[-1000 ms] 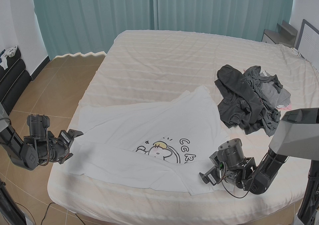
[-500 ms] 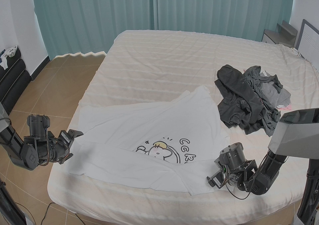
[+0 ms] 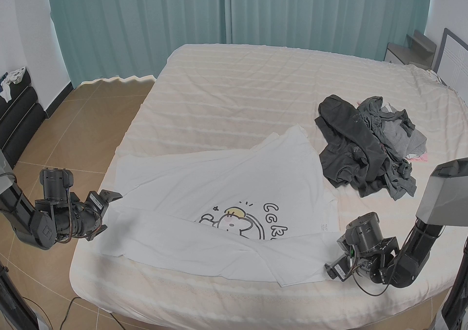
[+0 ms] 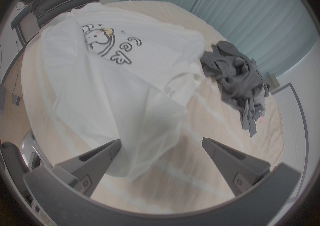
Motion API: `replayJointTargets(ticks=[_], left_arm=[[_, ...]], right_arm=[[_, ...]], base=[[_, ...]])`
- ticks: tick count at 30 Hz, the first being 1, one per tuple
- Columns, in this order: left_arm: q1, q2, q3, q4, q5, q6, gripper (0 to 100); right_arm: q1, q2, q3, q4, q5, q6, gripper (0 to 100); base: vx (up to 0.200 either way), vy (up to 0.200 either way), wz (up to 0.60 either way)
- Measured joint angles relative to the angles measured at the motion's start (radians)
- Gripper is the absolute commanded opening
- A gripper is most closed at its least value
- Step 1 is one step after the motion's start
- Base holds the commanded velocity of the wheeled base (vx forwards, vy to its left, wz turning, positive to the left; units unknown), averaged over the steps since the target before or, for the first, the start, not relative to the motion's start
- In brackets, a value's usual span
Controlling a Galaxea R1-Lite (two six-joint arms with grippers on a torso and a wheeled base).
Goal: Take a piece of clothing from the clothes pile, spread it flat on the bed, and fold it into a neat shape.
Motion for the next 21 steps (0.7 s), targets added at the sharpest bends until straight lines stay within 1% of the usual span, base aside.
replayJointTargets(ticks=[6, 11, 15, 21], left_arm=[[0.000, 0.000, 0.001, 0.000, 0.000, 0.000, 100], [0.000, 0.000, 0.001, 0.000, 0.000, 0.000, 100], [0.000, -0.001, 0.002, 0.000, 0.000, 0.000, 100], [0.000, -0.001, 0.002, 0.000, 0.000, -0.001, 100]], right_arm=[[-0.051, -0.028, 0.090, -0.042, 0.004, 0.020, 100], [-0.082, -0.038, 0.166, -0.108, 0.013, 0.029, 100], [-0.093, -0.043, 0.206, -0.161, 0.015, 0.029, 100], [-0.084, -0.062, 0.235, -0.226, 0.029, 0.029, 100]], base=[[0.000, 0.000, 0.00], [0.000, 0.000, 0.00], [0.000, 0.000, 0.00], [0.000, 0.000, 0.00]])
